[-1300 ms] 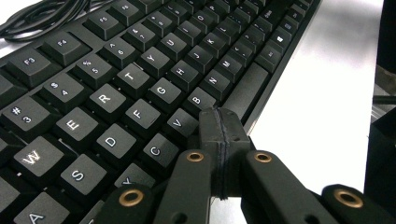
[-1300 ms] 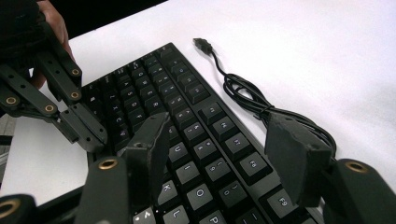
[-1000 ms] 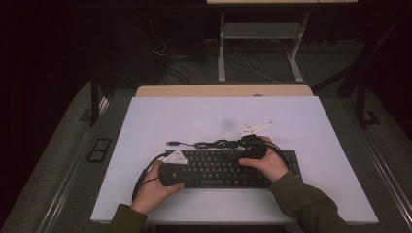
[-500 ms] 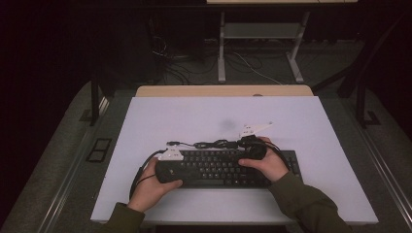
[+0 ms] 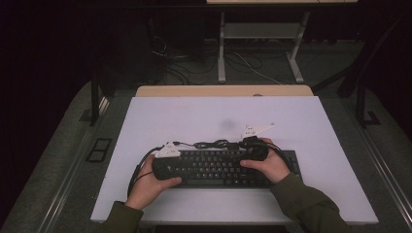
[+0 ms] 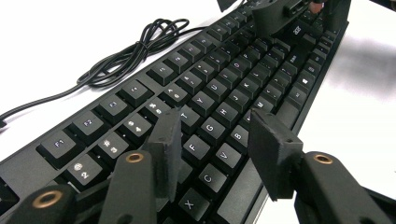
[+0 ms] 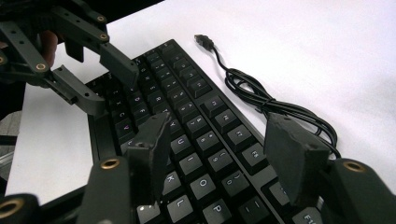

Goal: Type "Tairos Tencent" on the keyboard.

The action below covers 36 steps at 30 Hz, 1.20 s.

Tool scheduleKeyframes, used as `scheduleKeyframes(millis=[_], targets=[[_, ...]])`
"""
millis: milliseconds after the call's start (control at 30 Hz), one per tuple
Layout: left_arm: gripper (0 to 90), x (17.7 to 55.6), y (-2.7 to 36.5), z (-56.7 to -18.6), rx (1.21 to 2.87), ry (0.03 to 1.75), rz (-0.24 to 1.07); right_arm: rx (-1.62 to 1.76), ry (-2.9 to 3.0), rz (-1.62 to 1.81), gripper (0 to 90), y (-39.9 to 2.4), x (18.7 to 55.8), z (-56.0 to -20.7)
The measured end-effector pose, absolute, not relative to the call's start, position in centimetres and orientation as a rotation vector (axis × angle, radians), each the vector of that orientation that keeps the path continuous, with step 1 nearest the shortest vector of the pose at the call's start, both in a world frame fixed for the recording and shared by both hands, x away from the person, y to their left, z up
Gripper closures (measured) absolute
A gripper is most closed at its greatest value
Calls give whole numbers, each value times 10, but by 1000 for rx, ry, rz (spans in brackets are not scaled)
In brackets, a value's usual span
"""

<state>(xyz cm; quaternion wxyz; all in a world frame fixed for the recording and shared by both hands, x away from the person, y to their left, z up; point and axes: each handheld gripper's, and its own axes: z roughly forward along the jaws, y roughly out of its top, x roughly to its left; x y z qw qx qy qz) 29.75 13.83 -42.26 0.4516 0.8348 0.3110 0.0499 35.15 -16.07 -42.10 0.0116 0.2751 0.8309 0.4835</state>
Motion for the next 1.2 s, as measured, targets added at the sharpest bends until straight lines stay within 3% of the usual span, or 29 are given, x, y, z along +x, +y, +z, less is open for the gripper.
scheduleKeyframes(millis=[300,533,867,1200], targets=[[480,300,141,-422,2049,785,106,871,2604,1524,557,-168,348,-419],[474,301,143,-421,2043,791,106,880,2634,1515,732,-180,343,-419],[473,301,142,-422,2054,781,99,885,2666,1478,889,-193,336,-416],[473,300,141,-421,2055,774,103,896,2658,1482,894,-204,330,-416]])
